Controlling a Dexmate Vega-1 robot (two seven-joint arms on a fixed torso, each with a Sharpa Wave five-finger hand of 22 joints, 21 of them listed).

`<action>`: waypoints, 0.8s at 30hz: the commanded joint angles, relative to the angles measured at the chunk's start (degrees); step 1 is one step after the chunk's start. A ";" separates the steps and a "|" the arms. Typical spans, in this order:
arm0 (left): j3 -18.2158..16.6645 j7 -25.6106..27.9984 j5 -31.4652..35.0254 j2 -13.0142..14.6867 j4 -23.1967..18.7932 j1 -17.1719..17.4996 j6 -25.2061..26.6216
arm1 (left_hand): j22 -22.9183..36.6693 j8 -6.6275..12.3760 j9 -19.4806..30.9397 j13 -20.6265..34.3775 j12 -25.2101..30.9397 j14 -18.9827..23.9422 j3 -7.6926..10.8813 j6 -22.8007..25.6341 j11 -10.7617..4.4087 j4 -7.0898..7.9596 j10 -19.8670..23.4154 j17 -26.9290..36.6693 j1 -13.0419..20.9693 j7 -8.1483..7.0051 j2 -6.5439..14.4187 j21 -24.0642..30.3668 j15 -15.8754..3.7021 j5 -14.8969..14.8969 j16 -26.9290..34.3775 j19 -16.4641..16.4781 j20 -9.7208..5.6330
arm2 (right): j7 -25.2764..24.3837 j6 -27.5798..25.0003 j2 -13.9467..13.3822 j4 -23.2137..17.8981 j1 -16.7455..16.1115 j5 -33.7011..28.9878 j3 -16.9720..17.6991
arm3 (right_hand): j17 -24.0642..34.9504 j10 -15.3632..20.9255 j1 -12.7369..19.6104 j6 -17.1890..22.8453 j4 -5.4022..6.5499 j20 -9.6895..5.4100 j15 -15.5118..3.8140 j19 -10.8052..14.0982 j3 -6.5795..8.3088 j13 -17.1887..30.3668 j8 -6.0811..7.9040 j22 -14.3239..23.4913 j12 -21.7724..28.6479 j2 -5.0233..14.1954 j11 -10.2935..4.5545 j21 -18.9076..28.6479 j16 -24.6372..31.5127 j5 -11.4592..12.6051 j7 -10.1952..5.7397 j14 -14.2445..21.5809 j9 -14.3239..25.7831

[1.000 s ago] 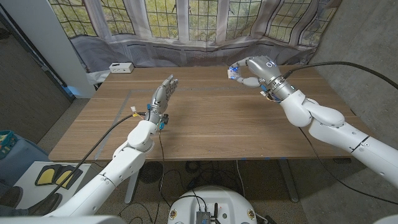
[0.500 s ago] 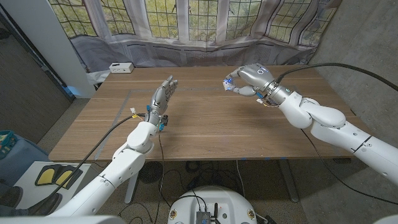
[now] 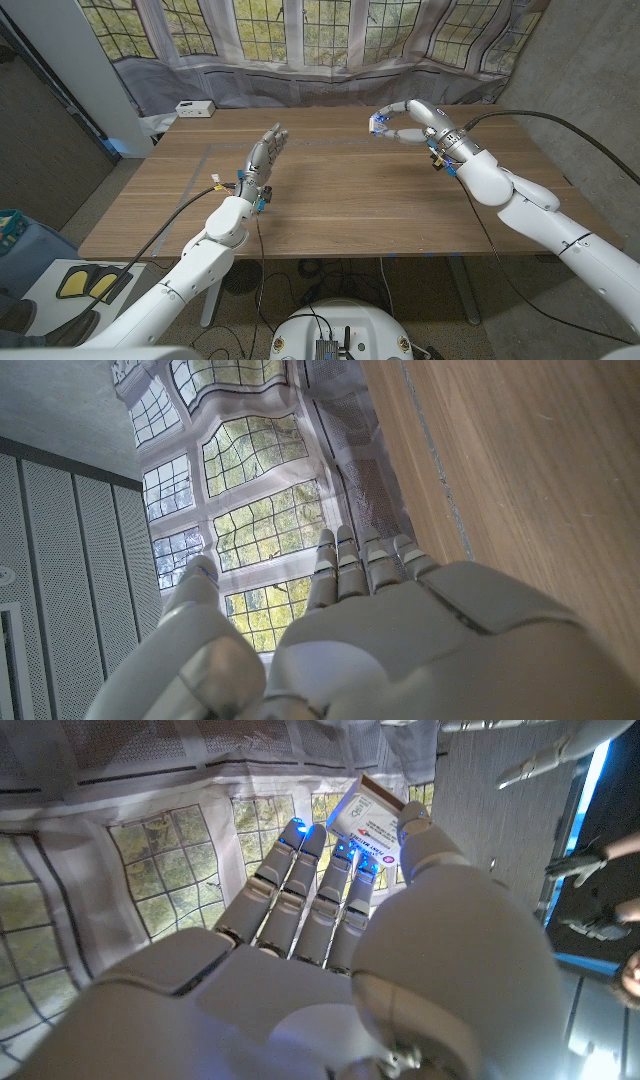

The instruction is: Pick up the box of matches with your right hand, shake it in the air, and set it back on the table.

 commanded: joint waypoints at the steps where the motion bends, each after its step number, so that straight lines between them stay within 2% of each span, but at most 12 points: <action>1: 0.60 -0.69 -0.28 -0.11 -0.06 -0.60 0.54 | 0.20 0.01 0.25 0.13 -0.08 0.22 0.34 0.55 -0.23 -0.04 0.50 0.30 0.51 0.16 0.29 0.19 0.12 -0.06 0.04 -0.13 0.22 | -3.65 4.48 7.72 2.45 -3.55 32.19 7.13 | 0.34 0.75 3.51 1.59 0.23 0.08 -3.89 0.92 -0.26 0.35 -0.12 0.12 0.03 4.17 -0.19 0.35 0.66 0.04 -0.99 1.07 0.14; 4: 0.81 -0.90 -0.28 -0.23 0.13 -0.89 0.55 | 0.20 -0.01 0.25 0.13 -0.07 0.21 0.35 0.51 -0.14 -0.04 0.54 0.30 0.51 0.07 0.30 0.19 0.11 -0.06 0.04 -0.14 0.22 | -3.55 3.84 9.60 2.71 -4.24 37.57 8.48 | 0.48 0.96 3.46 1.69 0.29 0.20 -4.07 1.25 -0.41 0.37 -0.14 0.13 0.06 4.26 -0.30 0.46 1.05 0.00 -0.99 1.90 0.14; 10: 0.96 -1.03 -0.21 -0.17 0.14 -1.24 0.79 | 0.20 -0.02 0.25 0.13 -0.14 0.23 0.36 0.49 -0.04 -0.04 0.40 0.30 0.51 0.13 0.32 0.19 0.06 -0.05 0.04 -0.17 0.24 | -1.56 1.68 14.35 2.75 -5.78 54.15 11.61 | 0.51 1.34 3.37 1.98 0.36 0.16 -3.99 1.67 -0.50 0.38 -0.10 0.14 0.13 4.41 -0.17 0.60 1.17 -0.04 -0.73 2.38 0.15; 13: 1.06 -1.14 -0.18 -0.18 0.19 -1.40 0.83 | 0.20 -0.02 0.25 0.13 -0.10 0.26 0.36 0.51 -0.16 -0.04 0.51 0.30 0.51 0.12 0.33 0.19 0.10 -0.05 0.04 -0.18 0.23 | -2.75 0.91 16.27 2.37 -6.43 58.71 13.09 | 0.58 1.34 3.30 1.96 0.43 0.20 -4.04 1.85 -0.56 0.38 -0.14 0.14 0.10 4.52 -0.21 0.66 1.23 -0.05 -0.76 2.50 0.15; 16: 1.15 -1.25 -0.32 -0.33 0.35 -1.54 0.80 | 0.20 0.00 0.25 0.13 -0.09 0.25 0.37 0.55 -0.09 -0.04 0.55 0.30 0.51 0.14 0.33 0.19 0.11 -0.05 0.04 -0.18 0.23 | -1.03 -0.51 18.00 2.25 -6.72 66.06 14.42 | 0.57 1.44 3.37 2.01 0.36 0.16 -3.99 2.12 -0.57 0.38 -0.17 0.15 0.09 4.55 -0.12 0.75 1.34 -0.04 -0.72 2.94 0.15; 18: 1.23 -1.29 -0.38 -0.50 0.58 -1.64 0.70 | 0.20 -0.01 0.25 0.14 -0.07 0.23 0.37 0.54 -0.29 -0.04 0.60 0.30 0.51 0.09 0.34 0.19 0.14 -0.05 0.03 -0.18 0.23 | 0.85 -2.72 19.13 1.83 -6.96 72.89 15.59 | 0.52 1.60 3.32 2.08 0.40 0.08 -3.90 2.34 -0.55 0.38 -0.18 0.16 0.12 4.65 0.35 0.82 1.33 -0.03 -0.61 3.15 0.16; 24: 1.40 -1.39 -0.51 -0.79 0.98 -1.72 0.47 | 0.20 -0.02 0.25 0.14 -0.14 0.23 0.37 0.51 -0.11 -0.04 0.46 0.31 0.52 0.07 0.35 0.17 0.15 -0.05 0.02 -0.24 0.30 | 4.47 -10.26 23.32 1.32 -7.24 92.40 19.37 | 0.50 1.66 2.99 2.03 0.59 -0.17 -4.29 2.76 -0.71 0.37 -0.29 0.17 0.04 4.74 -0.08 0.94 1.38 -0.04 -0.53 3.65 0.15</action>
